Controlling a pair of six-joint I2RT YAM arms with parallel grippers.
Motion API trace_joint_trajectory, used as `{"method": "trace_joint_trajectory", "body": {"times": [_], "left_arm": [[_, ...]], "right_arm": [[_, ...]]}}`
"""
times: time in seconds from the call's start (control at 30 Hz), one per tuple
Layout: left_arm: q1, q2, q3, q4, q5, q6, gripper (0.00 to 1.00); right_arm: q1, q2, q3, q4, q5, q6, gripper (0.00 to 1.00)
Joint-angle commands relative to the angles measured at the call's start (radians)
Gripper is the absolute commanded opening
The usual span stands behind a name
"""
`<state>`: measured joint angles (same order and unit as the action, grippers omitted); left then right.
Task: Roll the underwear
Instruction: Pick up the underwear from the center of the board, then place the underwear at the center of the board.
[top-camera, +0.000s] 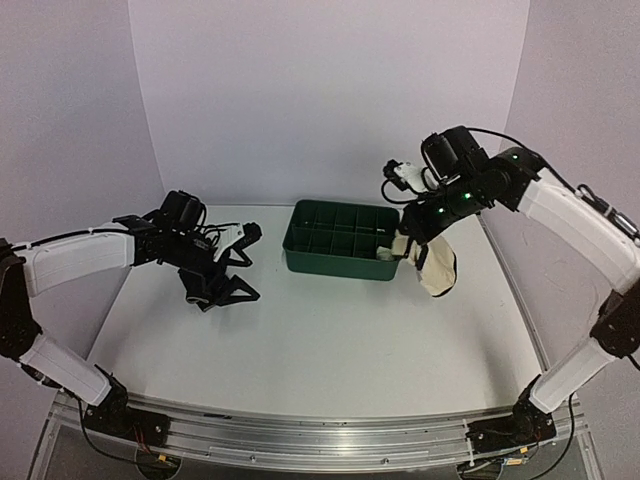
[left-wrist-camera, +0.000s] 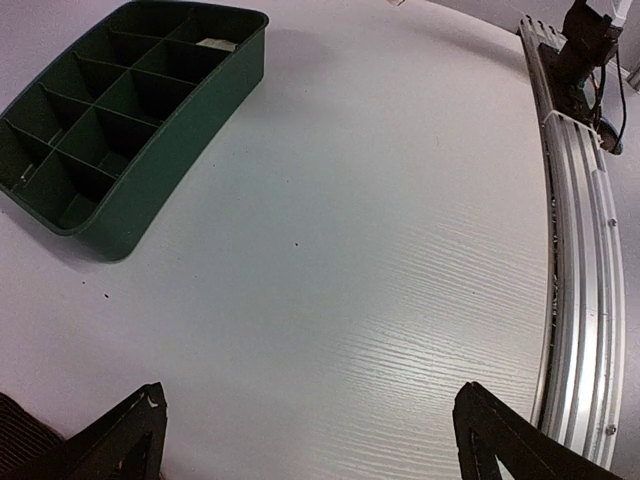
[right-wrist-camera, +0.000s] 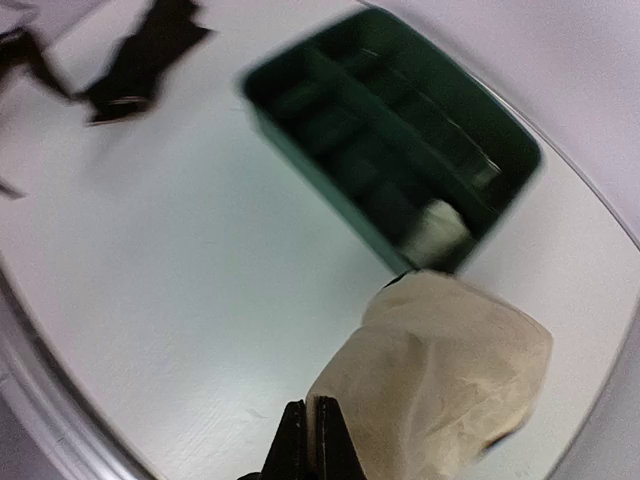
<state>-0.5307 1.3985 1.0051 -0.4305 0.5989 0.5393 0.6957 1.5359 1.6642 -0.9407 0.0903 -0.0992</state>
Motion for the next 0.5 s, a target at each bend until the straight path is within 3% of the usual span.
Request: {"method": "trace_joint_trajectory", "body": {"times": [0.0, 0.23, 0.47], "left_arm": [[0.006, -0.141, -0.067, 0.048, 0.032, -0.039, 1.0], [0.012, -0.327, -0.164, 0.03, -0.041, -0.066, 1.0], [0.015, -0.395, -0.181, 0.032, -0.121, -0.063, 1.0]], "right_arm": [[0.18, -0.024, 0.067, 0.018, -0.267, 0.035, 0.0], [0.342, 0.207, 0.247, 0.2, -0.523, 0.17, 0.0], [0.333, 0.354, -0.032, 0.608, -0.66, 0.407, 0.0]]}}
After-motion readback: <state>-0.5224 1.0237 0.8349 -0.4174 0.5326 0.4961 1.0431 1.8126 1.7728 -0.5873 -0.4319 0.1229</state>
